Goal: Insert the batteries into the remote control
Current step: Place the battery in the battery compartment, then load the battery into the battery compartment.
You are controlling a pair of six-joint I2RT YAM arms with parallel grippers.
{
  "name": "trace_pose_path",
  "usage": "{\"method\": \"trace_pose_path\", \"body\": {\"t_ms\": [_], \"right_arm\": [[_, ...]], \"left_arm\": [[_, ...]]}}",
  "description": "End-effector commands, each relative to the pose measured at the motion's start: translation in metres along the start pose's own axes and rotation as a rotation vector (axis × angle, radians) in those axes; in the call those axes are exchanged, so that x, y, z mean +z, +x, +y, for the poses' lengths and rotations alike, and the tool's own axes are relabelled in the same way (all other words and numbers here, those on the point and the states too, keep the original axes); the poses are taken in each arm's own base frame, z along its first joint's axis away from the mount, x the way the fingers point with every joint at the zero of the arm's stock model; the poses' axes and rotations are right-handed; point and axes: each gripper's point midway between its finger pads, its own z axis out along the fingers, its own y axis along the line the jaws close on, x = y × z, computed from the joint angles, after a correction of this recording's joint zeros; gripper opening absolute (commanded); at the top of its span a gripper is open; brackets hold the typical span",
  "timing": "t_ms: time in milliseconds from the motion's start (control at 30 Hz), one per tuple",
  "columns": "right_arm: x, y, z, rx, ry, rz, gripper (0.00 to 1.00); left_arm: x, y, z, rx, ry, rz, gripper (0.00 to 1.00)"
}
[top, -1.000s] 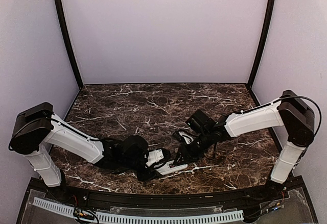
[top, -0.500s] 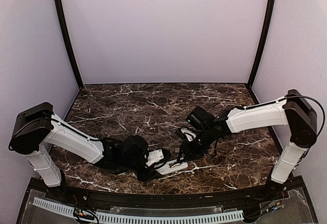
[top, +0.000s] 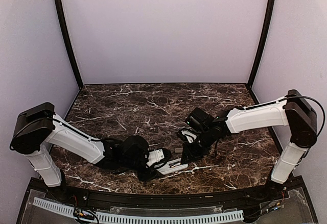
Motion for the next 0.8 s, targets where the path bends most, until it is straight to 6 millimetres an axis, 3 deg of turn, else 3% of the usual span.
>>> {"method": "trace_pose_path", "body": {"t_ms": [0,767], "right_arm": [[-0.002,-0.008,0.011,-0.02,-0.023,-0.027,0.13],[0.013,0.0,0.009,0.008,-0.049,0.001,0.0]], "left_arm": [[0.004,0.02,-0.004,-0.002,0.014,0.061,0.55],[0.008,0.024,-0.006,-0.005,0.029,0.077,0.38]]}}
